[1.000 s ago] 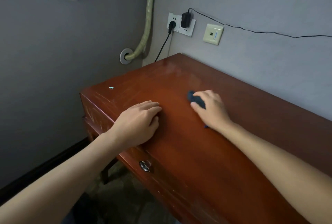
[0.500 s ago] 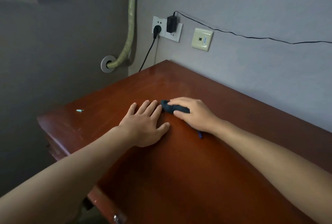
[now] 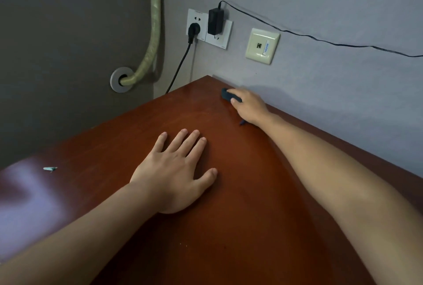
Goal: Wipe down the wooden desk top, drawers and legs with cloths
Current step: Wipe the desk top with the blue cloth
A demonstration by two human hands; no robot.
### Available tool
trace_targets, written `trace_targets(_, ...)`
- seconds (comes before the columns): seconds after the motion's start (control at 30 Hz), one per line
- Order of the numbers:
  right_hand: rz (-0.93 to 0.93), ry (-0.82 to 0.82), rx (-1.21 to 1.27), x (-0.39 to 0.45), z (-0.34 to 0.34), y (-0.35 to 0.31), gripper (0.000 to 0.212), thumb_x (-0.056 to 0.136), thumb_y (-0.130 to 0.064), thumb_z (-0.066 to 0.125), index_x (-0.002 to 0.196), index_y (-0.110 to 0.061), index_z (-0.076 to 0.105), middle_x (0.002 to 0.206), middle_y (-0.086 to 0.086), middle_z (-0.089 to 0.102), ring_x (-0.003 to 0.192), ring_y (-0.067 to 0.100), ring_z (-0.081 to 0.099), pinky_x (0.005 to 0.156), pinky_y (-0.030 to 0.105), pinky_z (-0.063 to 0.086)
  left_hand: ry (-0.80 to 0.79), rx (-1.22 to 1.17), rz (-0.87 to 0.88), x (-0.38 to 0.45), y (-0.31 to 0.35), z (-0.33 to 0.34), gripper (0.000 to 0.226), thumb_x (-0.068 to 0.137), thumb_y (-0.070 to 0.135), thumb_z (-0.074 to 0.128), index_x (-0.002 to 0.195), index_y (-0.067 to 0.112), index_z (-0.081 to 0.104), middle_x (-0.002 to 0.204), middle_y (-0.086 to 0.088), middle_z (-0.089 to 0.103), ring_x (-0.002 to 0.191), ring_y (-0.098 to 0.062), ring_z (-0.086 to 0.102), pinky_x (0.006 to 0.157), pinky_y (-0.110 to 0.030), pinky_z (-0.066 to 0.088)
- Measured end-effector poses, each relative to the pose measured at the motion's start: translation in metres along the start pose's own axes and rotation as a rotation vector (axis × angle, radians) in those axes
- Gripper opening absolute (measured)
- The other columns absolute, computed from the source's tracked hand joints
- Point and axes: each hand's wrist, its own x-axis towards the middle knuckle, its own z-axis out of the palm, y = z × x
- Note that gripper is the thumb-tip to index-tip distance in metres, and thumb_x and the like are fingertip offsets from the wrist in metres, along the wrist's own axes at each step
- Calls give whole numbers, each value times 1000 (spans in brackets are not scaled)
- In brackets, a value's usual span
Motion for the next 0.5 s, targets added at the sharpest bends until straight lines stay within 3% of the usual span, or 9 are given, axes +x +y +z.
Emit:
trace_targets(0.1, -69, -10, 119, -47, -9, -7, 32, 104, -42, 53, 131, -32, 68, 132, -13, 65, 103, -5, 61, 92, 27, 46, 2, 2, -4, -1, 0, 1, 83, 94, 78, 0, 162, 32, -17, 168, 9, -25, 153, -12, -29, 127, -48, -12)
trace_targets(0.17, -124, -20, 190, -89, -19, -7, 26, 102, -38, 59, 122, -31, 75, 125, -18, 68, 103, -11, 62, 95, 23, 46, 10, 0, -7, -1, 1, 1, 83, 95, 77, 0, 162, 31, -17, 168, 9, -25, 153, -12, -29, 127, -48, -12)
trace_targets(0.23, -162, -49, 195, -116, -29, 2, 22, 100, -29, 63, 117, -35, 76, 126, -23, 67, 119, -6, 59, 102, 22, 43, 16, -4, -9, -1, 2, 2, 83, 95, 77, 0, 162, 32, -17, 168, 9, -25, 153, -12, -29, 127, -48, -12)
trace_targets(0.33, -134, -44, 58, -107, -31, 16, 26, 101, -27, 61, 119, -44, 72, 127, -29, 63, 128, 2, 51, 102, 35, 41, 17, -9, -8, -1, 3, 2, 83, 94, 78, -1, 161, 32, -20, 167, 9, -27, 152, -13, -30, 127, -49, -12)
trace_targets(0.43, -113, 29, -1, -59, -14, 16, 29, 102, -19, 58, 122, -33, 73, 132, -15, 65, 127, 15, 54, 106, 40, 44, 31, -24, -8, -1, 3, 2, 83, 94, 79, -1, 160, 33, -21, 166, 10, -29, 151, -12, -33, 127, -48, -13)
trace_targets(0.5, -79, 53, 35, -15, 0, 9, 29, 103, -15, 56, 124, -25, 73, 133, -6, 67, 125, 19, 58, 104, 32, 43, 38, -37, -6, -1, 3, 2, 83, 93, 79, 0, 159, 34, -22, 165, 11, -31, 150, -11, -34, 127, -47, -13)
